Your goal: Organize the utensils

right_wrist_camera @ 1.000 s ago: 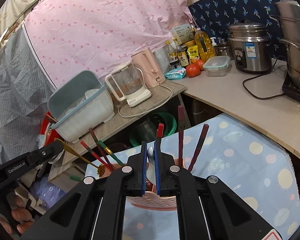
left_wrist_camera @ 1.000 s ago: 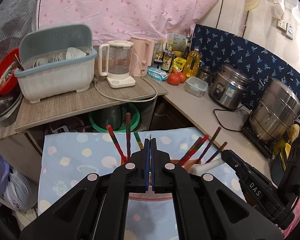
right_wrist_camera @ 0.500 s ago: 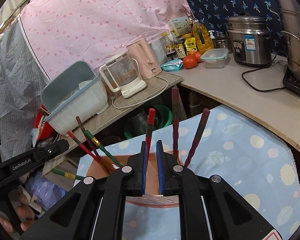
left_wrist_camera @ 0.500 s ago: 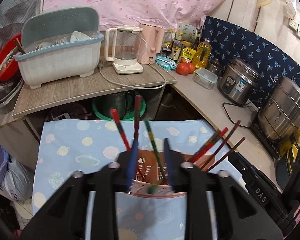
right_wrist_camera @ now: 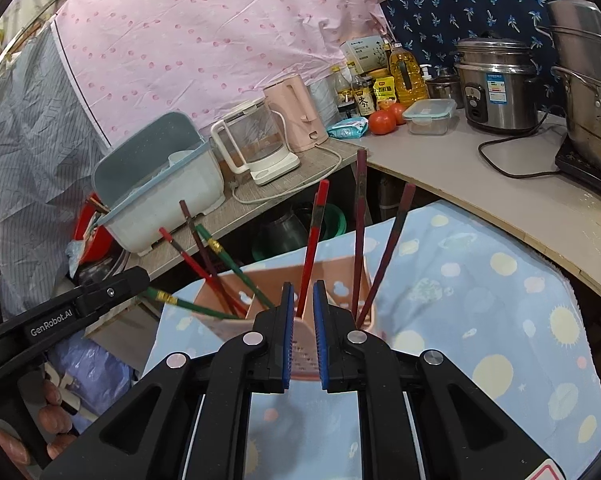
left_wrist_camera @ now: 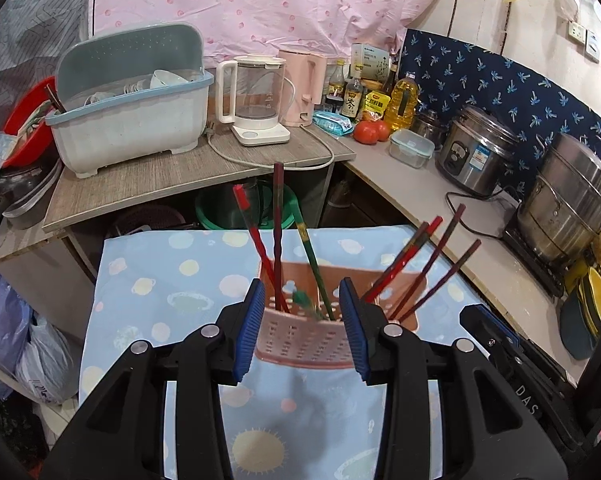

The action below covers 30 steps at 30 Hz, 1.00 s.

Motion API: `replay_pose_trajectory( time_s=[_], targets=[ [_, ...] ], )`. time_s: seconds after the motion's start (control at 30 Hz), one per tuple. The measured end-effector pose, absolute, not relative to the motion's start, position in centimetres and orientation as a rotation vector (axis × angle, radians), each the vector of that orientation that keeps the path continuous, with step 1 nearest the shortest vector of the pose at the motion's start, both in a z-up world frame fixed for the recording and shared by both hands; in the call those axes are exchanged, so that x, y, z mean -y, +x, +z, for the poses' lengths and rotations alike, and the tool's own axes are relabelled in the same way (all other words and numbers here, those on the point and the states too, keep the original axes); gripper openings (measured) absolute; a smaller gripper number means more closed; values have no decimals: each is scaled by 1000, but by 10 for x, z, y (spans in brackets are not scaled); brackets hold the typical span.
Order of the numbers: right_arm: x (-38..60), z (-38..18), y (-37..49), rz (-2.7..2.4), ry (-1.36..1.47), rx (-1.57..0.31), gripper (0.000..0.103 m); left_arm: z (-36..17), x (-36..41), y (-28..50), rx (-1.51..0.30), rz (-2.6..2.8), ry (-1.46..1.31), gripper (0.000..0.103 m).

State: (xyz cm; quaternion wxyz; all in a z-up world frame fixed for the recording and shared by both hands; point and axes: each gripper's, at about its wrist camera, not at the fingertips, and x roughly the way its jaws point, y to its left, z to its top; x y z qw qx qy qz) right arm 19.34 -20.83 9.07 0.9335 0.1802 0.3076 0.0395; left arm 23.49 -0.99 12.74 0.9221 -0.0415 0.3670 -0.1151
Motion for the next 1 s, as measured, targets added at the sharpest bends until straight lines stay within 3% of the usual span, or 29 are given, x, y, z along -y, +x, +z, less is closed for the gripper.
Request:
replay_pose_trajectory(
  time_s=[0.2,1.0],
  targets=[
    [202,85,165,77,355,-649,17,118,13,206,-762,-221,-47,39],
    [179,41,78,52,249,-749,19,57,28,121,-845,-175,44,47]
  ],
)
